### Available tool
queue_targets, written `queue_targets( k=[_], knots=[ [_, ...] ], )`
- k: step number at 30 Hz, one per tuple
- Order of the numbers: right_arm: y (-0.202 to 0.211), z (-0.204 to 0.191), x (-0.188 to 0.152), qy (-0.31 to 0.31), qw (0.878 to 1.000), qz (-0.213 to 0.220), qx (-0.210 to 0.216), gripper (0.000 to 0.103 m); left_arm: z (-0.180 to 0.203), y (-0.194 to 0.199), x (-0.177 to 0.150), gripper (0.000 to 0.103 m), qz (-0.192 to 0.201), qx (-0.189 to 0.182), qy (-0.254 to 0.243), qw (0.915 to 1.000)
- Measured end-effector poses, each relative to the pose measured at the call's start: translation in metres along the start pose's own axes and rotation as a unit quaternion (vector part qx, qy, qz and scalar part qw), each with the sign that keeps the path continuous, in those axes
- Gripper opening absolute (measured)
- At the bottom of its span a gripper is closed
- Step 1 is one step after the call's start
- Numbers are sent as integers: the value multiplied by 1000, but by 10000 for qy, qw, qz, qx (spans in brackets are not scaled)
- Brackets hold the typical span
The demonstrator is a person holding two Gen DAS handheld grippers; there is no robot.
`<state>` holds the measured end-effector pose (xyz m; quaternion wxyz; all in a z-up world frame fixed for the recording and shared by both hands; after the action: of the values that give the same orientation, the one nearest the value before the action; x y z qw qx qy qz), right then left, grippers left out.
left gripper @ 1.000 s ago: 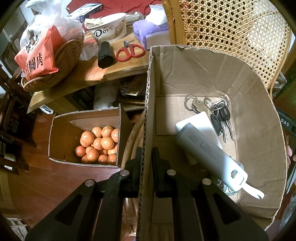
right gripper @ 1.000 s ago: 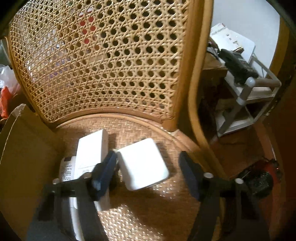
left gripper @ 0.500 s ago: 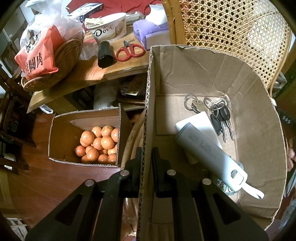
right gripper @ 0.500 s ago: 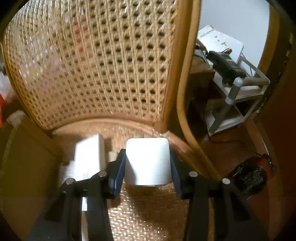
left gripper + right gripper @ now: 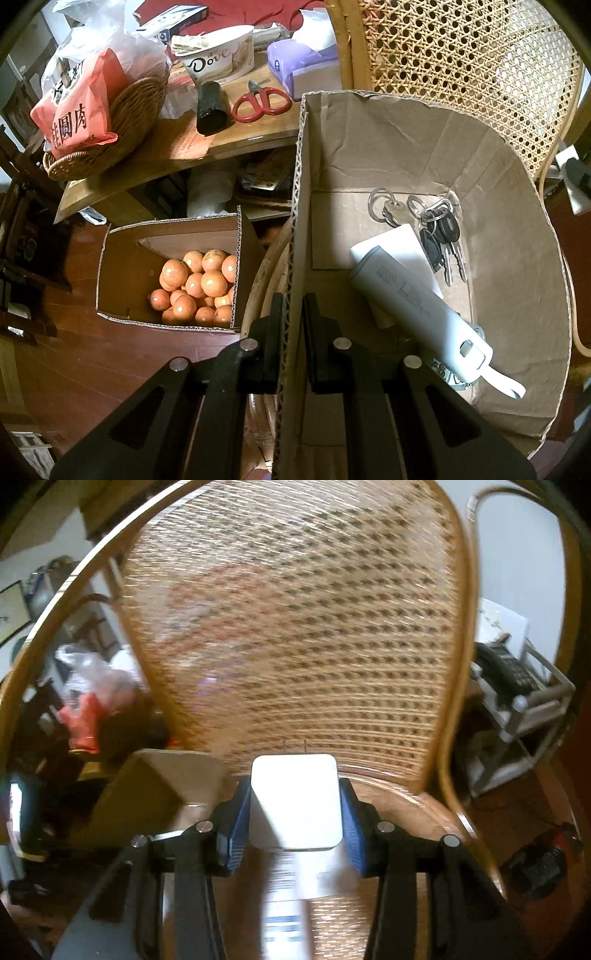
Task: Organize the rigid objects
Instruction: 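Carry the white square charger into the box and release it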
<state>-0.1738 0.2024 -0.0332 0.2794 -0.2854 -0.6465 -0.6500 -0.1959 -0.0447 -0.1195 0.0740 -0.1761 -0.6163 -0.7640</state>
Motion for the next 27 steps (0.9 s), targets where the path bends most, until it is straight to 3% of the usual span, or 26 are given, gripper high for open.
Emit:
queue_targets(
  k=[8, 14, 27],
  knots=[
    [25, -54, -2, 431, 9962, 267, 709, 48, 0, 0, 0, 10, -3, 9, -11, 10000],
    [6, -86, -23, 1040, 9930, 74, 556, 48, 0, -1, 0, 10, -1, 12, -12, 10000],
    [-16, -92, -35, 1079, 9937, 15, 309, 48, 2, -1, -1, 10, 16, 20, 38, 10000]
  ],
)
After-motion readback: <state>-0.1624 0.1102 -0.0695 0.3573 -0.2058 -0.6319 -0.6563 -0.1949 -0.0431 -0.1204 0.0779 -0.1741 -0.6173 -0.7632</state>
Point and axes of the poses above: each gripper's, at about its wrist camera, not at the fingertips, and y roughly against the way its jaws point, z to its right, x to its top, the point moved 1 cm from there along -y, roughly the way its jaws point, and after that the axes turned 14 degrees about -x, right-handed, at the moved point
